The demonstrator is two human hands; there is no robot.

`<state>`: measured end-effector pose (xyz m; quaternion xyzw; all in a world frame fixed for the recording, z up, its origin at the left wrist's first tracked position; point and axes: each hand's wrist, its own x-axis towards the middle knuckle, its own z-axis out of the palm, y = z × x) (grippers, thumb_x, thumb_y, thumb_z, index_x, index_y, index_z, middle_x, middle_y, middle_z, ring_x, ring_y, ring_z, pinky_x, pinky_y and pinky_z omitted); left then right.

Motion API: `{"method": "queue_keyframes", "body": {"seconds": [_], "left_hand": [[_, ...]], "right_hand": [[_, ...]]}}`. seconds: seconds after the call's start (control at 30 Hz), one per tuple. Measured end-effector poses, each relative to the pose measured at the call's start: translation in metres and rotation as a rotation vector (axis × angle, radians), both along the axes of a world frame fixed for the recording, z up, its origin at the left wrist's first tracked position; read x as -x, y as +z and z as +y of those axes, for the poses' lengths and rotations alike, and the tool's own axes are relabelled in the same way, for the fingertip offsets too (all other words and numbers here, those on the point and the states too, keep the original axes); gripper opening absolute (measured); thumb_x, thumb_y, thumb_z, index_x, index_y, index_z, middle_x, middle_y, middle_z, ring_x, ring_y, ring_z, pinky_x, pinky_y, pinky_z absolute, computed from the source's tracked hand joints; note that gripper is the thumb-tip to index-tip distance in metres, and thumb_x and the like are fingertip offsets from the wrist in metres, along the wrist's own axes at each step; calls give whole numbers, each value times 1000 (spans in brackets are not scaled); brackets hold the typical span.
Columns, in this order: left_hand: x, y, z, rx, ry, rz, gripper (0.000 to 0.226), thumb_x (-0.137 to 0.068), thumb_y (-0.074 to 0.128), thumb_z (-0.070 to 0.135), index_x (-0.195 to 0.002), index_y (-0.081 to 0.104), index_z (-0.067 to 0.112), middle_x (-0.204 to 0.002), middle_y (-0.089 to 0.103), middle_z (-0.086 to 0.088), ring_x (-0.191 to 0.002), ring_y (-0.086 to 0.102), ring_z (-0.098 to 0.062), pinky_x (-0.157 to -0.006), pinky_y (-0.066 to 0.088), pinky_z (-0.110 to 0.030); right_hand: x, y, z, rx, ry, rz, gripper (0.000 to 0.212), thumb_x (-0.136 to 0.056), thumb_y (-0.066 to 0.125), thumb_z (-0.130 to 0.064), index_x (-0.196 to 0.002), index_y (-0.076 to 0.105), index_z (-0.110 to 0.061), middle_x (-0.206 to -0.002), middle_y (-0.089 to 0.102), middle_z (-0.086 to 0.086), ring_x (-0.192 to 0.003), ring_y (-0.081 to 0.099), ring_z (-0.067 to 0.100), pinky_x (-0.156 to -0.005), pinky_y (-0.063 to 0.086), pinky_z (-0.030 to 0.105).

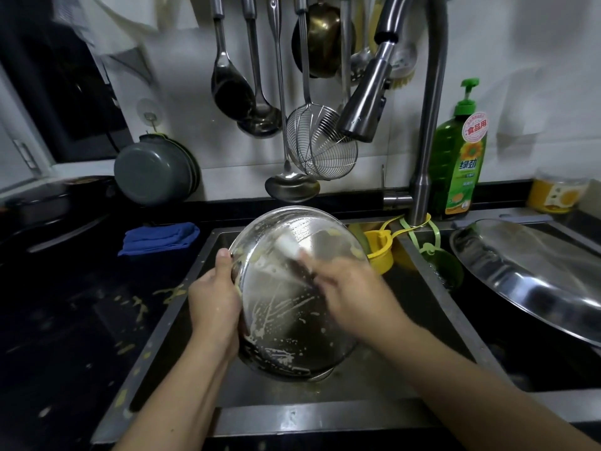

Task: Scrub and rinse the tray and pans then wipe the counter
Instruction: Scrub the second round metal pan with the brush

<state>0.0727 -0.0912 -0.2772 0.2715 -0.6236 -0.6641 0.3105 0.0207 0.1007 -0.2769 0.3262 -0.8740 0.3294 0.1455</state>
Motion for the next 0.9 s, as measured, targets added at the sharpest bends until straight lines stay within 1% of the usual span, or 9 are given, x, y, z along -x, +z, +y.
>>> {"method": "queue_keyframes", "body": {"seconds": [0.1,0.27,0.4,0.57,0.63,0.7,0.77,0.83,0.9], "left_hand": [[0,-1,-1,34,-12,2,52,-99,52,59,-79,75,17,-80,77,-12,-87,74,-38,-88,58,-58],[1,-2,0,-74,-16,8,52,-103,51,51,-79,71,9,-77,75,-11,-80,74,-33,-83,58,-50],[0,2,1,-173,-27,51,47,-105,51,45,-82,72,10,-78,75,-10,-78,73,-29,-84,58,-46],[3,-4,-3,-161,-2,21,50,-101,56,52,-79,74,10,-81,76,-10,-85,74,-33,-89,57,-52],[1,-4,-4,-156,0,17,49,-101,55,51,-78,75,13,-82,77,-12,-84,75,-33,-91,58,-53],[-1,-1,-3,-75,-16,20,53,-103,52,51,-67,73,19,-71,73,-6,-73,71,-27,-81,57,-45],[-2,2,-1,-1,-22,6,53,-104,50,51,-70,73,18,-69,74,-3,-74,71,-24,-77,55,-40],[-1,2,-1,-6,-18,-10,52,-104,50,51,-80,74,11,-73,75,-5,-76,71,-25,-77,54,-39],[-1,2,-2,-38,-14,-7,53,-104,51,49,-76,71,10,-67,71,-5,-70,68,-23,-75,53,-38]], "right_hand": [[27,4,16,1,-337,-53,53,-103,50,-22,-152,37,-39,-89,58,0,-79,57,19,-69,53,39],[-9,-7,-8,-106,123,-49,54,-103,52,-23,-147,40,-49,-103,67,2,-93,60,21,-87,52,38],[31,6,18,-18,-311,-142,54,-102,53,-21,-147,38,-48,-87,60,-2,-75,59,12,-66,55,30],[0,-8,0,-93,47,-121,49,-102,53,-26,-144,45,-50,-99,64,1,-87,60,21,-79,54,40],[27,6,14,-79,-207,-164,47,-102,53,-25,-141,47,-50,-91,61,2,-75,56,19,-68,49,34],[39,6,24,-55,-364,-198,47,-103,50,-23,-144,47,-48,-87,58,-3,-71,55,15,-65,50,32],[24,0,17,-38,-185,-174,48,-102,52,-24,-143,46,-50,-95,65,-9,-80,62,9,-69,55,28],[3,-14,3,-63,98,-127,51,-101,54,-25,-143,44,-52,-112,70,-7,-93,64,8,-84,56,31],[20,-7,9,-23,-22,-111,49,-101,53,-22,-142,48,-49,-108,70,-5,-82,62,9,-78,56,31]]}}
